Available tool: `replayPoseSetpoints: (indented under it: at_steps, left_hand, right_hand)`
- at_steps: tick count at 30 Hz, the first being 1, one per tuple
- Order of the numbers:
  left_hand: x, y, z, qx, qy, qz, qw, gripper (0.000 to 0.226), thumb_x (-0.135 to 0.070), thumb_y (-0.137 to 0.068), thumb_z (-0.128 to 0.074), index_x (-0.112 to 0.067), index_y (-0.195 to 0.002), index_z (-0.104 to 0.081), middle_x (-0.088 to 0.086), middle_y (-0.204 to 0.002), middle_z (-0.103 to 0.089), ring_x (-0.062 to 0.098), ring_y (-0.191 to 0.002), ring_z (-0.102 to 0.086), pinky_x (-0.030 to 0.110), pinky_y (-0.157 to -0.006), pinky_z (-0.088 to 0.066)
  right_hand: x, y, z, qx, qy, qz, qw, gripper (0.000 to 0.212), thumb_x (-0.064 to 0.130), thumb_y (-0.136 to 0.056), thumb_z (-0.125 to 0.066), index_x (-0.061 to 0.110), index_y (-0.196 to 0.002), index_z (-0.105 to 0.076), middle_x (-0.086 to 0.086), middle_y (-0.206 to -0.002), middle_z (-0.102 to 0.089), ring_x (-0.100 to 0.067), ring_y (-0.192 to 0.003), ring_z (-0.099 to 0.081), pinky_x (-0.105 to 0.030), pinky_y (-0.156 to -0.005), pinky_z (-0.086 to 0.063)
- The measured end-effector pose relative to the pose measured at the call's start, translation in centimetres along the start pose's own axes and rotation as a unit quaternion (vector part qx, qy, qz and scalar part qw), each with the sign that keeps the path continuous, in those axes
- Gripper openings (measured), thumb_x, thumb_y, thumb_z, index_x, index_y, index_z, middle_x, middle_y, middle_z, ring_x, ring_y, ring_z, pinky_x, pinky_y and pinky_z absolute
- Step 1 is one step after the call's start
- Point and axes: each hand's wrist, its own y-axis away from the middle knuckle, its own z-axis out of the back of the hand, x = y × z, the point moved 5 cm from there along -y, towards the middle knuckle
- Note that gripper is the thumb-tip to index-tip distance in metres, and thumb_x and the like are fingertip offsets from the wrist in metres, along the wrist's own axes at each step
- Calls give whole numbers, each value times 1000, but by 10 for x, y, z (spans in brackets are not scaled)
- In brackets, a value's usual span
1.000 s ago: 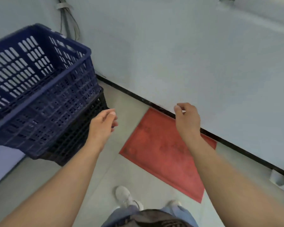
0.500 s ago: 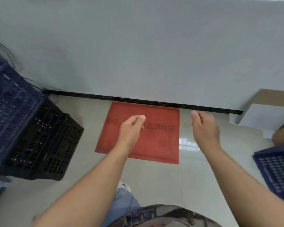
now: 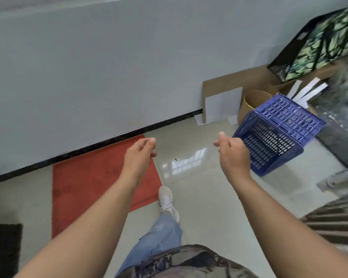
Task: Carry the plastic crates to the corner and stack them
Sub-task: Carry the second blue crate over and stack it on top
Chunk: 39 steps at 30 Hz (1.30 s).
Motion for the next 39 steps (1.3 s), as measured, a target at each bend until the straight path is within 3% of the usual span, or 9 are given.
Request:
replayPoseSetpoints:
  at_steps: [6, 10, 16, 22, 28, 30, 32, 36, 39]
  left_hand:
    - [-13, -48, -102, 91, -16, 6, 996, 13, -31, -94, -52, -25, -92, -64, -1, -97, -65, 14, -83, -64, 25, -68, -47]
    - [-33, -85, -174, 131, -1, 28, 991, 13, -30, -95, -52, -22, -97, -63, 1, -98, -63, 15, -82, -62, 27, -71, -48]
    - [-66, -137, -269, 184, -21, 38, 982, 13, -31, -94, -53, -25, -95, -64, 3, -99, -66, 19, -88, -63, 30, -76, -50]
    - [-72, -166, -375, 201, -41, 58, 977, 13, -29, -94, -53, -24, -94, -65, 5, -101, -66, 19, -85, -63, 36, -82, -51]
    - [-46, -186, -459, 167, -40, 103, 980, 11, -29, -94, -55, -27, -95, -65, 6, -108, -67, 20, -92, -63, 37, -82, -49]
    - [-32, -198, -482, 163, -48, 111, 979, 14, -29, -94, -54, -29, -104, -64, -1, -112, -64, 18, -105, -60, 35, -87, -48]
    - [-13, -209, -499, 165, -51, 126, 977, 23, -30, -94, -53, -32, -116, -60, -6, -121, -60, 14, -115, -54, 35, -94, -45]
    - [30, -228, -519, 157, -48, 162, 973, 25, -30, -94, -53, -34, -118, -59, -5, -128, -57, 15, -123, -50, 37, -98, -43]
    - [65, -240, -526, 148, -48, 185, 970, 20, -29, -94, -52, -35, -112, -60, -3, -126, -58, 18, -122, -51, 38, -96, -43]
  right_hand:
    - [-57, -63, 45, -59, 18, -66, 996, 47, 36, -99, -35, 5, -94, -69, -13, -100, -65, -21, -87, -51, -31, -70, -31]
    - [-79, -119, 77, -89, 20, -113, 989, 51, 45, -92, -32, 10, -87, -69, -12, -99, -67, -29, -91, -60, -36, -78, -44]
    - [-104, -204, 125, -121, 25, -171, 977, 42, 40, -97, -32, 24, -80, -67, -10, -99, -70, -27, -90, -63, -38, -81, -48]
    - [-150, -282, 163, -118, 35, -177, 977, 49, 43, -97, -32, 9, -92, -68, -9, -97, -69, -27, -90, -62, -36, -77, -45]
    - [-225, -354, 193, -70, 52, -204, 975, 42, 47, -95, -34, 26, -59, -39, -6, -80, -57, -28, -77, -51, -36, -68, -38]
    - [-250, -382, 197, -50, 51, -213, 975, 42, 44, -97, -34, 25, -65, -53, -6, -84, -59, -28, -82, -53, -36, -70, -39]
    - [-271, -406, 194, -31, 55, -221, 973, 44, 38, -99, -32, 17, -90, -69, -6, -98, -63, -28, -95, -57, -37, -80, -41]
    - [-313, -442, 170, 28, 91, -232, 968, 30, 25, -96, -38, 17, -110, -63, -5, -116, -60, -26, -108, -54, -36, -86, -41]
    - [-338, -458, 146, 65, 126, -220, 965, 32, 31, -94, -43, 23, -122, -57, -3, -122, -58, -23, -109, -54, -35, -87, -43]
